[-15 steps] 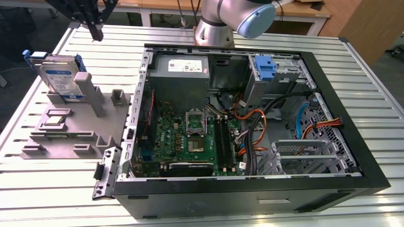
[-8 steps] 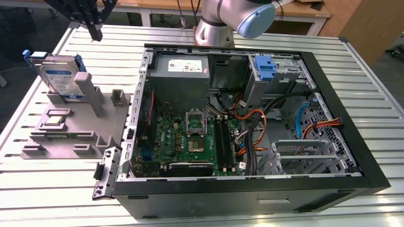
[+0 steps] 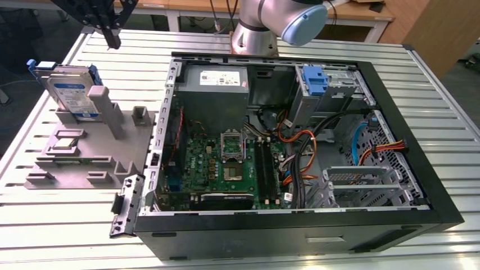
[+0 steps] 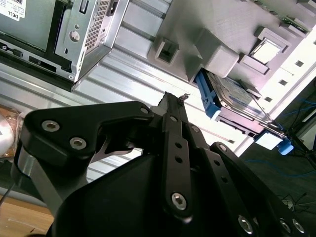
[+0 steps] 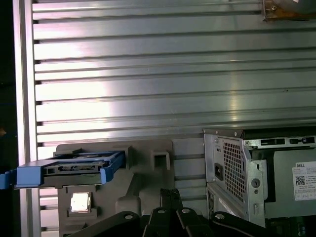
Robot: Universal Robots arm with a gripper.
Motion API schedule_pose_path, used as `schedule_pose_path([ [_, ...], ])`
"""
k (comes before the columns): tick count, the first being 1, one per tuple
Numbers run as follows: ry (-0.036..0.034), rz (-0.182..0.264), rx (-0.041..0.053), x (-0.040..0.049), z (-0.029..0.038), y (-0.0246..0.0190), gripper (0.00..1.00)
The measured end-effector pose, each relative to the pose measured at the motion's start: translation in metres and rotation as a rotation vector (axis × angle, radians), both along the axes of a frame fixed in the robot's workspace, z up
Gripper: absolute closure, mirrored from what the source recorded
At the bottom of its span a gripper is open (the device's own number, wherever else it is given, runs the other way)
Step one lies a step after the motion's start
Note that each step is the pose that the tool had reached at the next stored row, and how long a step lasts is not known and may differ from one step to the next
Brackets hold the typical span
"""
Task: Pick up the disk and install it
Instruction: 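Reach for the disk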
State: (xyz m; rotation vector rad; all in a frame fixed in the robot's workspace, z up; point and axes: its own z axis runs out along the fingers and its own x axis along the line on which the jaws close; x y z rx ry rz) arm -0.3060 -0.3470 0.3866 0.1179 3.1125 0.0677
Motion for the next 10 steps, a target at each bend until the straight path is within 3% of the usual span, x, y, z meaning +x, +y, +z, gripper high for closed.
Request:
schedule_pose_path([
  [5, 0.0001, 0.0, 0.0, -0.0018, 0.0, 0.0, 0.9],
  [10, 0.0, 0.0, 0.0, -0.0099, -0.0001, 0.0003, 0.9],
])
